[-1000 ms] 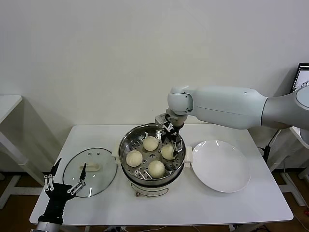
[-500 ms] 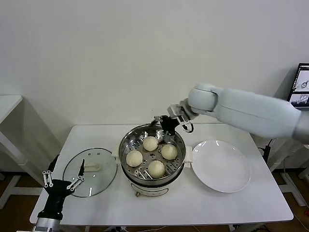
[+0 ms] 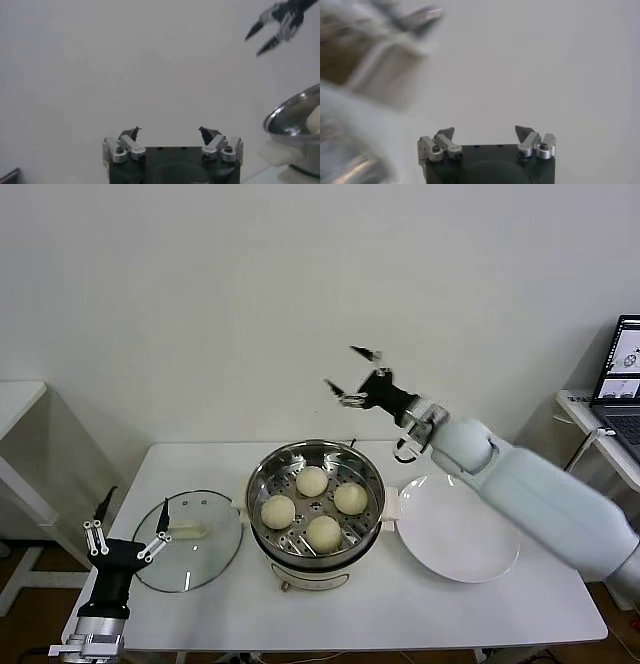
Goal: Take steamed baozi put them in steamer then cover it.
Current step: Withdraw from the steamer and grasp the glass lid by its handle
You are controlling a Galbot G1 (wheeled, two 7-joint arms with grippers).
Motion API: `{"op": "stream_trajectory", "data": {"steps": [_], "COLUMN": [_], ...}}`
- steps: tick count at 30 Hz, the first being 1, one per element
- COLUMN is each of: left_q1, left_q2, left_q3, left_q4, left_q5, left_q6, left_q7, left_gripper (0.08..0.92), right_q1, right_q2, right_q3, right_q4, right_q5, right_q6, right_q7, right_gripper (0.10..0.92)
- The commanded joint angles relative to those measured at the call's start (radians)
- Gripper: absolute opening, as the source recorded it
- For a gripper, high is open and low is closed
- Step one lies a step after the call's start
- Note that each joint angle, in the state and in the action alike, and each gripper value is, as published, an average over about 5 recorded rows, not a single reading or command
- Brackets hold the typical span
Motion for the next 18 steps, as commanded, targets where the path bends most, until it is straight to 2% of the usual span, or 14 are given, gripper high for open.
{"op": "stream_trajectory", "data": {"steps": [1,6,11,18], "left_q1": [-0.064,-0.073,-0.079,-0.120], "left_q2": [0.017,0.028,0.037,0.006], "left_q3": [-0.023,-0.069,-0.070,-0.051], "left_q4": [0.138,0.269,0.386,0.534], "left_q5": [0.374,0.668,0.767,0.966], "left_q6": [0.009,-0.024,-0.018,-0.105], "left_q7": [-0.064,-0.076,-0.090,-0.180], "left_gripper": [0.823,0.823,0.823,0.823], "right_q1": [-0.742,-0.895,-0.988,-1.037], "right_q2": [0.168,0.268,0.332,0.399], "right_q3": [0.733,0.841,0.872,0.869], "right_q4": [0.024,0.026,0.044,0.055], "right_q5": [-0.143,-0.167,-0.186,-0.235], "right_q6": [0.126,0.169,0.195,0.211], "right_q7": [0.208,0.167,0.141,0.132], "right_gripper": [0.823,0.823,0.823,0.823]}}
